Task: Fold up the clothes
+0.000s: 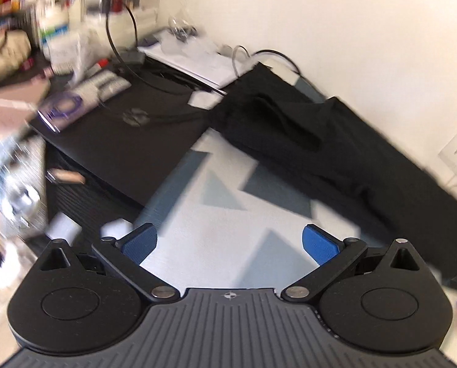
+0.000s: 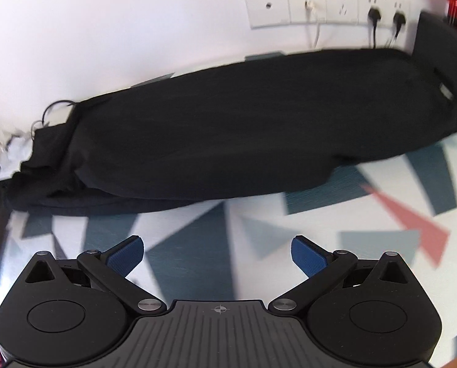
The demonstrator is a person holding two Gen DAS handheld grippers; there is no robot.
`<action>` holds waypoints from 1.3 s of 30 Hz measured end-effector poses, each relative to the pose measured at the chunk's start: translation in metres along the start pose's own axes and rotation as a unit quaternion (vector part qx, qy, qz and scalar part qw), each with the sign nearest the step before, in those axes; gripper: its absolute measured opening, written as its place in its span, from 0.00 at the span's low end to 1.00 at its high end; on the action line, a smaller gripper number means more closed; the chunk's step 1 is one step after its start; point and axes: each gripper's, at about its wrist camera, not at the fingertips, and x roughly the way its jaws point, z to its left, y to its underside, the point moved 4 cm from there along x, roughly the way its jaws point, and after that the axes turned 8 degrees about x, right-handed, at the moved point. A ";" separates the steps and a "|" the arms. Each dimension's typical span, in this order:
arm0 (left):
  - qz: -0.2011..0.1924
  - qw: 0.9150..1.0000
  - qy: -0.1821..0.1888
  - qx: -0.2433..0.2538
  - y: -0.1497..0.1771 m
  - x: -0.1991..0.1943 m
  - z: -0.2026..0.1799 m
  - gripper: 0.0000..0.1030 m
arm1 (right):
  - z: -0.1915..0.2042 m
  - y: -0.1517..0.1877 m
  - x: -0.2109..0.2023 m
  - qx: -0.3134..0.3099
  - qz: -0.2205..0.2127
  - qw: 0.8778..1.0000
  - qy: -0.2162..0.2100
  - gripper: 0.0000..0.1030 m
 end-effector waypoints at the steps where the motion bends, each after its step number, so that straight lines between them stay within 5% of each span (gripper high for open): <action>1: -0.002 1.000 -0.011 0.020 0.001 0.001 0.001 1.00 | 0.005 0.001 0.003 -0.001 0.003 1.000 0.002 0.99; 6: -0.004 0.995 -0.031 0.095 0.001 0.014 0.005 1.00 | 0.028 0.007 0.015 -0.016 0.004 1.000 0.024 0.99; 10: 0.002 0.996 -0.002 0.086 -0.008 0.028 0.004 1.00 | 0.031 0.007 0.018 -0.006 -0.003 0.999 0.039 0.99; 15: 0.018 0.996 0.081 0.023 -0.027 0.054 0.000 1.00 | 0.019 0.002 0.022 0.035 -0.024 0.998 0.043 0.99; 18: 0.038 0.993 0.106 -0.022 -0.038 0.078 0.000 1.00 | 0.001 -0.006 0.028 0.110 -0.035 0.993 0.019 0.99; 24: 0.083 0.971 0.153 -0.165 -0.050 0.129 0.017 1.00 | -0.042 -0.019 0.045 0.288 -0.046 0.955 -0.058 0.92; 28: 0.053 0.979 0.127 -0.151 -0.065 0.140 0.015 1.00 | -0.047 -0.021 0.058 0.323 -0.030 0.942 -0.090 0.84; 34: 0.030 0.980 0.115 -0.161 -0.079 0.154 0.014 1.00 | -0.029 -0.023 0.078 0.319 -0.026 0.943 -0.091 0.82; 39: -0.006 0.986 0.070 -0.154 -0.096 0.162 0.017 0.94 | -0.018 -0.029 0.088 0.312 -0.053 0.945 -0.076 0.63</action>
